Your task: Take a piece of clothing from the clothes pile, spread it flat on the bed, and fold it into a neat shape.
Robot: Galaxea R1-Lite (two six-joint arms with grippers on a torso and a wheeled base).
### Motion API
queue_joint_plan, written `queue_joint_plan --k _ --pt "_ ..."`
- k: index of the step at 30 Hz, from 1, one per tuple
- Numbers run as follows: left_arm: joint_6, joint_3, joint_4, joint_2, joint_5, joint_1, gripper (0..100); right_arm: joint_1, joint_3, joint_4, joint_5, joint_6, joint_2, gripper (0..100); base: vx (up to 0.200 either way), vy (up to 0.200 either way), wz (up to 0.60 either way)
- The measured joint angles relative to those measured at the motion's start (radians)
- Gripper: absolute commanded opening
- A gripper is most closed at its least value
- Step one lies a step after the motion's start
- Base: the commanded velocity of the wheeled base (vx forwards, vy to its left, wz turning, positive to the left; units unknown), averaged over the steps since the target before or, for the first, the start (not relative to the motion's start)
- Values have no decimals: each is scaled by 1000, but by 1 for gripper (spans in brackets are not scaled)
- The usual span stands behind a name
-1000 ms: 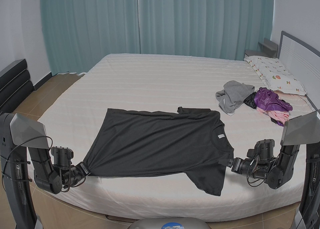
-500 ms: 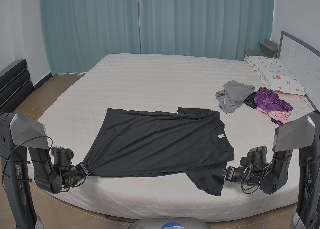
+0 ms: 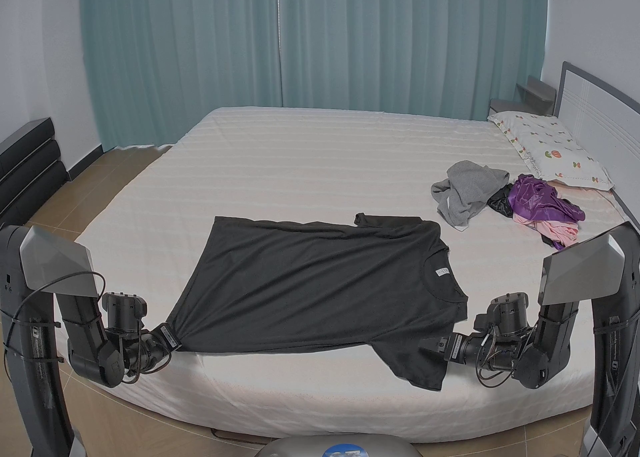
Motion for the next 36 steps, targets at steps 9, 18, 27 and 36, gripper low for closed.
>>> queue_joint_plan --k 9,18,27,36 --pt "-2 -2 0 0 0 0 0 -11 20 4 -4 1 -12 0 0 0 0" --pt "3 3 -3 -20 4 0 0 -41 67 8 0 2 -69 0 0 0 0" --pt "81 54 -3 -77 9 1 0 -74 142 3 9 0 -121 0 0 0 0" --pt "172 96 -11 -92 59 3 0 -109 227 1 66 -7 -174 0 0 0 0"
